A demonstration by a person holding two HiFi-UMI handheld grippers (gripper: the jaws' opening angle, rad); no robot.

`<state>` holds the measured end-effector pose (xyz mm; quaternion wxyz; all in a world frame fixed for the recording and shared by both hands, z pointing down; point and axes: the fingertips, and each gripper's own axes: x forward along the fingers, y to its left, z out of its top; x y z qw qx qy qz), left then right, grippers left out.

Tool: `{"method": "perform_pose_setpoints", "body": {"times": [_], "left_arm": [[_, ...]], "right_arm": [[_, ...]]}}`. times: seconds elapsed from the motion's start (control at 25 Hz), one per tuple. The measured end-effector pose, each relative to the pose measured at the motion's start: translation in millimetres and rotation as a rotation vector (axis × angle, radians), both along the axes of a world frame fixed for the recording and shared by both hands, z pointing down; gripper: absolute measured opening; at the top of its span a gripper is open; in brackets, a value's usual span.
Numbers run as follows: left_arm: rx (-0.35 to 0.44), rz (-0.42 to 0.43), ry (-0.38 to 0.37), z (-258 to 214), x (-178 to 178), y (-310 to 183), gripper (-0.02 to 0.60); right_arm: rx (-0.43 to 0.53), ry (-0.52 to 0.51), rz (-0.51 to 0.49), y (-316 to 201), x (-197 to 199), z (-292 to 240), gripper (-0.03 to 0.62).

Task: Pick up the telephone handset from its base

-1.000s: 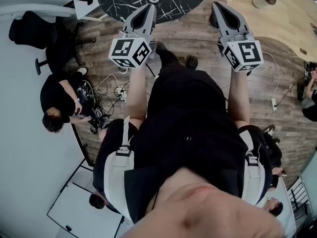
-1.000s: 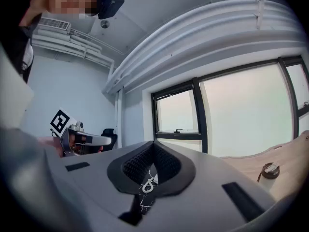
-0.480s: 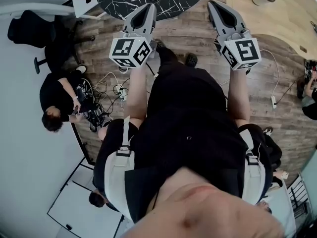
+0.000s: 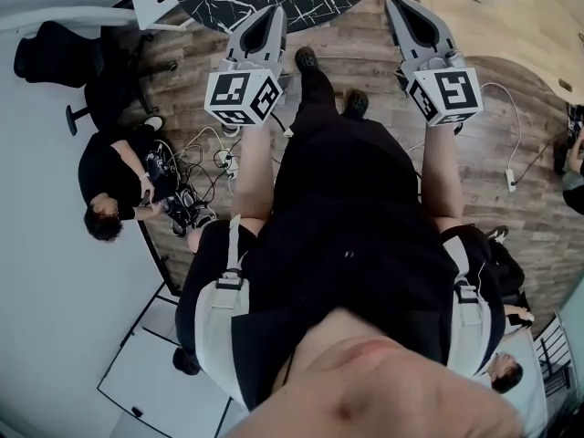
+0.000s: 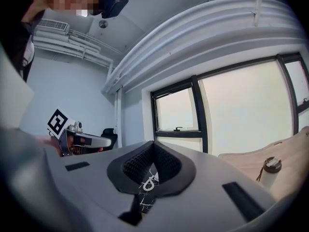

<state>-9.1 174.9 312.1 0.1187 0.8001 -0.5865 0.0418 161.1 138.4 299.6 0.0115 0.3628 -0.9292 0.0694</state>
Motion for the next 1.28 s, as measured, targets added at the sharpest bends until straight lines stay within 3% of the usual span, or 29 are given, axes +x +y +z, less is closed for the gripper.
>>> {"method": "perform_pose_setpoints", "body": {"times": [0.44,0.8,1.28], "left_arm": [[0.003,0.024,-0.005,2.5,-23.3,-62.0,0.014],[0.017,0.034,0.003,-7.9,-64.7,-128.5,0.014],[-0.033,0.081,0.02,10.4,-115.8,-197.2,0.015]], "right_arm": [[-0.01,0.019,0.042,-50.4,-21.1,-1.6,0.029],[-0.017,0.03,0.066,-111.2,-58.4,-10.4,0.029],[-0.036,0.067,0.114,-167.0,-111.9,-6.4,0.029]]}}
